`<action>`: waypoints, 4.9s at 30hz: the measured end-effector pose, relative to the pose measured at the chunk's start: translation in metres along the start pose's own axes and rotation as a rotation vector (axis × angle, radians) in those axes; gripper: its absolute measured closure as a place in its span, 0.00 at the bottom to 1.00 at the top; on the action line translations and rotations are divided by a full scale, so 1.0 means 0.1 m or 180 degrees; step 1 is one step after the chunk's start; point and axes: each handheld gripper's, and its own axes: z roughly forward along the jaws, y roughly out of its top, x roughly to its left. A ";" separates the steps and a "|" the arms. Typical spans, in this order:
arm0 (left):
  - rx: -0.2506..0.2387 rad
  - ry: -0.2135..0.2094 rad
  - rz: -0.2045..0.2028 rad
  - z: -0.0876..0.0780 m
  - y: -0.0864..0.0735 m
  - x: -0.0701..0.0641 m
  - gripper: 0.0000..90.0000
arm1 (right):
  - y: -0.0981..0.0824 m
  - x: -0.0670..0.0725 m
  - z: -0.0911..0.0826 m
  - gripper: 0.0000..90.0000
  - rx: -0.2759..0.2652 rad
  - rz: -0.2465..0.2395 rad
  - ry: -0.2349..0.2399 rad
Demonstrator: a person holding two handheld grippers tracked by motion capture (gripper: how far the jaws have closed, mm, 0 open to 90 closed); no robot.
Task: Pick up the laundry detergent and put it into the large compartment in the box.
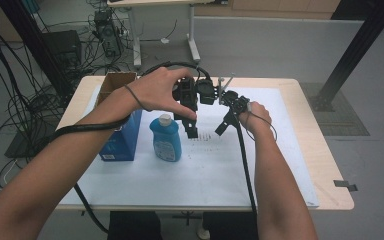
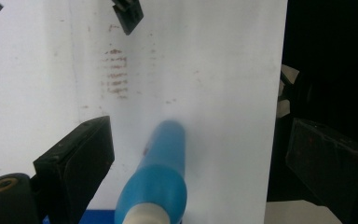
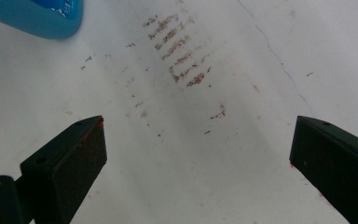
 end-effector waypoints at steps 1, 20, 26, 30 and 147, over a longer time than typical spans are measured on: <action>-0.0003 0.0013 -0.0002 -0.02 -0.02 0.00 0.09 | 0.00 0.00 0.00 0.04 0.0003 0.0002 0.0001; -0.0029 0.0142 -0.0015 -0.14 -0.35 0.08 0.09 | -0.10 -0.01 -0.03 0.04 -0.0024 0.0068 -0.0014; -0.0037 0.0096 0.0053 -0.12 -0.44 0.12 0.09 | -0.15 -0.02 -0.03 0.04 -0.0033 0.0095 -0.0020; -0.0052 0.0025 0.0110 -0.09 -0.49 0.16 0.09 | -0.17 -0.02 -0.03 0.04 -0.0032 0.0104 -0.0021; 0.0274 -0.0001 0.0212 0.53 -0.47 0.25 0.09 | -0.36 -0.05 0.03 0.04 -0.0098 0.0199 -0.0002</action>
